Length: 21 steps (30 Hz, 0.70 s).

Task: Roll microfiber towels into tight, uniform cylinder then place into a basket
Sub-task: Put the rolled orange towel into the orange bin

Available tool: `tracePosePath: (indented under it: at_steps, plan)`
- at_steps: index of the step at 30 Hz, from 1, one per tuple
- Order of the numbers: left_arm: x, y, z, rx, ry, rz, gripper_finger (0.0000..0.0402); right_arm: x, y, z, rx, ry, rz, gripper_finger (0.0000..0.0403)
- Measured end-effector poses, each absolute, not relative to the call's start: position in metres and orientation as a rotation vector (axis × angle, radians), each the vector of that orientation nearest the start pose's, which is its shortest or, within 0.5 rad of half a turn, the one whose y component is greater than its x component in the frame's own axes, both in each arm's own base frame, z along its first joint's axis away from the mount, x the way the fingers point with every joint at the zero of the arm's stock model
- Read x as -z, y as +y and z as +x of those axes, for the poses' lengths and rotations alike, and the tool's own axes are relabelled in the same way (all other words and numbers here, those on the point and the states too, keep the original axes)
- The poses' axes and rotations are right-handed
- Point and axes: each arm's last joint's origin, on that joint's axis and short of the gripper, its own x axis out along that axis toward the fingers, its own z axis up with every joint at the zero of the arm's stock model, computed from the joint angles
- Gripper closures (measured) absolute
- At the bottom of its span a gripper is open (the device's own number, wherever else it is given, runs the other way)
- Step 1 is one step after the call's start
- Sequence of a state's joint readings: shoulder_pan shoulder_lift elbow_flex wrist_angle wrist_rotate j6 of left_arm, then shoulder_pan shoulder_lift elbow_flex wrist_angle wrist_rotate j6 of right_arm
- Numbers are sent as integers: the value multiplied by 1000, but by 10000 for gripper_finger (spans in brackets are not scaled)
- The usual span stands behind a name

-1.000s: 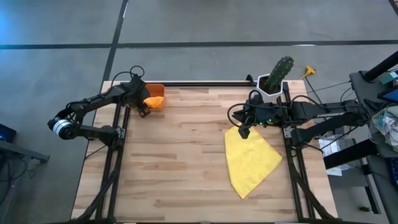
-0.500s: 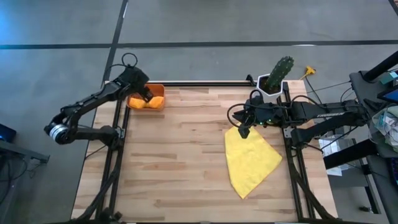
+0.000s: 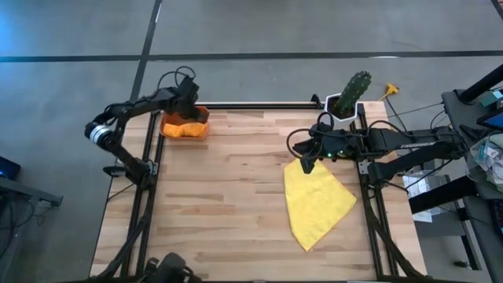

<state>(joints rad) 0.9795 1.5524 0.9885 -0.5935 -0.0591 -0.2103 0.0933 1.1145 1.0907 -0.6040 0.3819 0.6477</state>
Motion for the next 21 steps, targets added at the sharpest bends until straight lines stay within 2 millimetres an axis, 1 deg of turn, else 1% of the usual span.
tracePosePath:
  at_steps: [2, 6, 12, 15, 18, 21]
  plan:
    - [-195, 245, 166, -1005, 1005, -756, 348, -340, 10, 227, 462, 492, 475, 344]
    - [-188, 241, 165, -973, 1086, -809, 370, -346, 10, 227, 449, 487, 421, 344]
    - [-190, 229, 161, -917, 1176, -864, 397, -347, 5, 225, 446, 521, 305, 344]
    - [-192, 225, 160, -861, 1197, -880, 400, -347, 1, 225, 455, 529, 278, 344]
    - [-192, 222, 158, -847, 1224, -900, 400, -346, -3, 225, 463, 534, 256, 344]
    - [-198, 223, 158, -854, 1201, -886, 400, -346, -5, 225, 459, 546, 212, 344]
